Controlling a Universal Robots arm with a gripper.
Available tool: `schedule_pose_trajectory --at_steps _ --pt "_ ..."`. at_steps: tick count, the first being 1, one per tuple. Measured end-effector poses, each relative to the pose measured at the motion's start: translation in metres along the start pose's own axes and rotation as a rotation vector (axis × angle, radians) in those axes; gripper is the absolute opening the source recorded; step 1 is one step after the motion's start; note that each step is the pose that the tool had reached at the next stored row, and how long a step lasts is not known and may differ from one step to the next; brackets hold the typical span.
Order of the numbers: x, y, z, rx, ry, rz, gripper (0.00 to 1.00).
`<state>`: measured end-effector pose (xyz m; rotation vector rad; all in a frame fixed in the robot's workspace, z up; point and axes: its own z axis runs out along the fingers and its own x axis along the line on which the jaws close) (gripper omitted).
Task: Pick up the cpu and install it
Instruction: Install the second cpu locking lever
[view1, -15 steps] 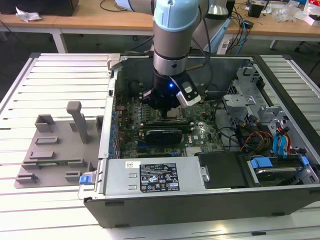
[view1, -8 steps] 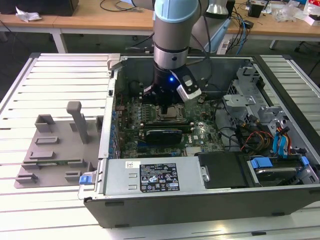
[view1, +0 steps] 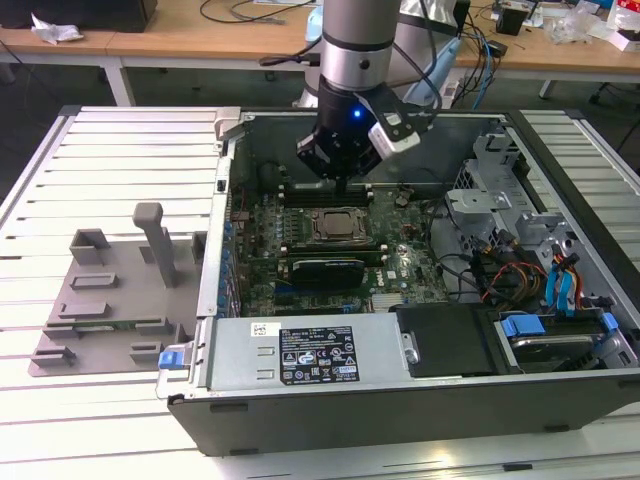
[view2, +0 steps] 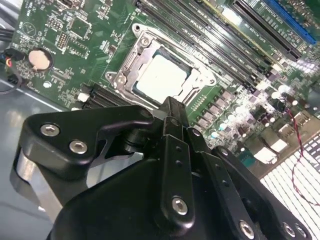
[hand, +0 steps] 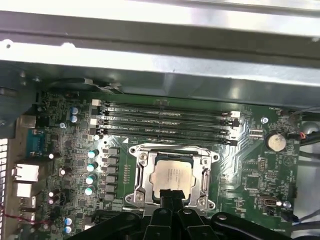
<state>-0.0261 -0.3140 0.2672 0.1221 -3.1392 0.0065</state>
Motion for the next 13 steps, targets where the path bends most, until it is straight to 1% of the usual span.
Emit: schedule_pose_trajectory --at_steps 4,6,13 --pt "-0.0003 0.0008 -0.0053 0.0011 0.0001 0.000 0.11" --pt "-0.0003 0.0008 -0.0066 0.0012 0.0001 0.000 0.11" --pt "-0.0003 0.0008 -0.0071 0.0011 0.0001 0.000 0.11"
